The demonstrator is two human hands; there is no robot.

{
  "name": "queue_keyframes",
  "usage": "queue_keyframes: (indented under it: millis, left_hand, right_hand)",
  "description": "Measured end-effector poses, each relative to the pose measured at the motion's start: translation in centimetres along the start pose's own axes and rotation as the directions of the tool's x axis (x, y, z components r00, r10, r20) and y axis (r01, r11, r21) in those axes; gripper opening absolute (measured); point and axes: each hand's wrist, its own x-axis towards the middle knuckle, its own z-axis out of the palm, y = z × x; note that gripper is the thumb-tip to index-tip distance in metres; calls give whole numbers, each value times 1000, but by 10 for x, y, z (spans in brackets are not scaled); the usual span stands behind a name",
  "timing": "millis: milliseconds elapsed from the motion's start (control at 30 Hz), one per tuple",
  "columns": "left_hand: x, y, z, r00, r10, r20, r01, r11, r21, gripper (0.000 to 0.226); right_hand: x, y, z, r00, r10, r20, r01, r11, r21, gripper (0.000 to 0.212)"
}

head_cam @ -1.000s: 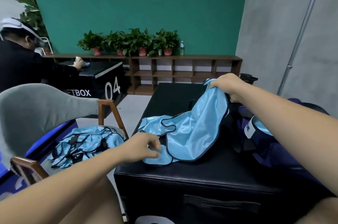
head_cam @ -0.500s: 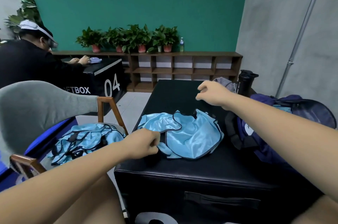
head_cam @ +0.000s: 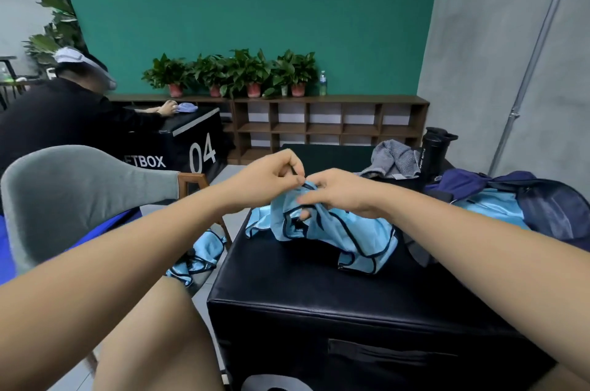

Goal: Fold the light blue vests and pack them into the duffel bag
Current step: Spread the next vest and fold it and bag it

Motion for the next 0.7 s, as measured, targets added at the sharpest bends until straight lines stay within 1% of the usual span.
queue_keyframes:
  millis: [67,167,300,367,467,533,600,700]
  left_hand:
    - [3,0,-12,1000,-19,0,19,999,-40,23]
    - [5,-1,-31,999,-41,10,41,995,-93,45]
    - [11,10,-50,999,-18,28,22,989,-148,53]
    - [15,22,-52,1000,-2,25,7,977,-213,56]
    - [23,45,-50,1000,8,10,-5,966,-258,52]
    - [29,60,-51,998,51,-23,-55,971,-231,55]
    - [36,70,-53,991,87,-100,-103,979,-174,57]
    - [48,70,-55,971,91,-222,-123,984,-131,53]
  right_hand:
    - [-7,-10,-14,1000,-23,5,23,999,49,28]
    - [-17,-21,-38,998,-34,52,31,998,56,31]
    - [-26,-35,-57,990,-13,137,1,996,88,27]
    - [-27,-42,-58,989,-17,147,2,995,97,27]
    - [-24,-53,-52,995,-79,60,74,994,75,44]
    - [-26,-64,-47,994,-113,-4,113,992,65,37]
    - [-28,-73,-47,993,-114,-41,117,991,58,30]
    - [-26,-79,-51,986,-127,-107,139,983,115,35]
